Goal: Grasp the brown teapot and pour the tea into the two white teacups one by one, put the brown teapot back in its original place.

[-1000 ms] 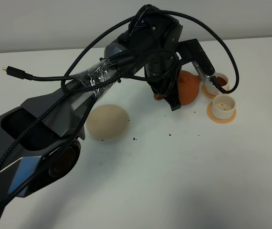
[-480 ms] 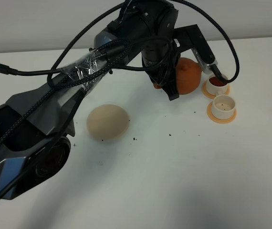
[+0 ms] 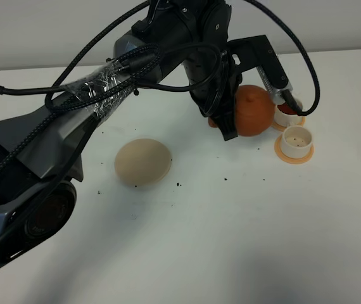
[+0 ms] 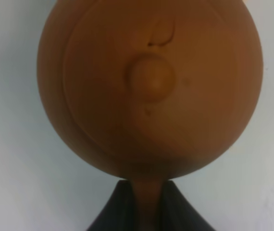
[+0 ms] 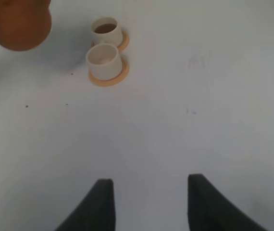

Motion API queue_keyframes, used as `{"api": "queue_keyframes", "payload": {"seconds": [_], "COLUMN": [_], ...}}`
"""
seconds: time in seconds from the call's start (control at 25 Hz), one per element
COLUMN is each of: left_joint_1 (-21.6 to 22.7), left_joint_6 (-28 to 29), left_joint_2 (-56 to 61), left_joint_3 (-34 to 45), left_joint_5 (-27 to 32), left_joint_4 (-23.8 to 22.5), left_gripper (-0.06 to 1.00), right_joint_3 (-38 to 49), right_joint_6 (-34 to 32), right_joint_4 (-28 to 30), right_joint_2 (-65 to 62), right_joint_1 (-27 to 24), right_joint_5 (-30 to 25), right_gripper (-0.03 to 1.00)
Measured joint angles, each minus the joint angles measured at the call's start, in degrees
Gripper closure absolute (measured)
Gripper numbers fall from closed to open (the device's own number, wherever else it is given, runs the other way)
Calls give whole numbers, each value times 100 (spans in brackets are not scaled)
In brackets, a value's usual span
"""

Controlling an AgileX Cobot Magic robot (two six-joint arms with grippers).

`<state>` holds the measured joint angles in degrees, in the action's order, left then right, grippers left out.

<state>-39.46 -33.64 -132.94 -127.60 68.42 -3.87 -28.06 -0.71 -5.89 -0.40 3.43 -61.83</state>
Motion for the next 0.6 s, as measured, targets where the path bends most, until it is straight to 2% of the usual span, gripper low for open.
{"api": "queue_keyframes", "payload": {"seconds": [0.32,0.6], "left_joint_1": [26,54], "left_joint_6": [-179,-514], "left_joint_2": [837,847], "left_joint_3": [1352,1664], "left_joint_5": [5,-12], "left_joint_4": [-314,-495], "left_gripper": [82,82], "right_joint_3": [0,0], "right_joint_6": [0,0], "right_joint_4": [0,0], "right_joint_2": [0,0], "right_joint_1": [0,0], "right_joint_5": [0,0], "right_gripper": [60,60]}}
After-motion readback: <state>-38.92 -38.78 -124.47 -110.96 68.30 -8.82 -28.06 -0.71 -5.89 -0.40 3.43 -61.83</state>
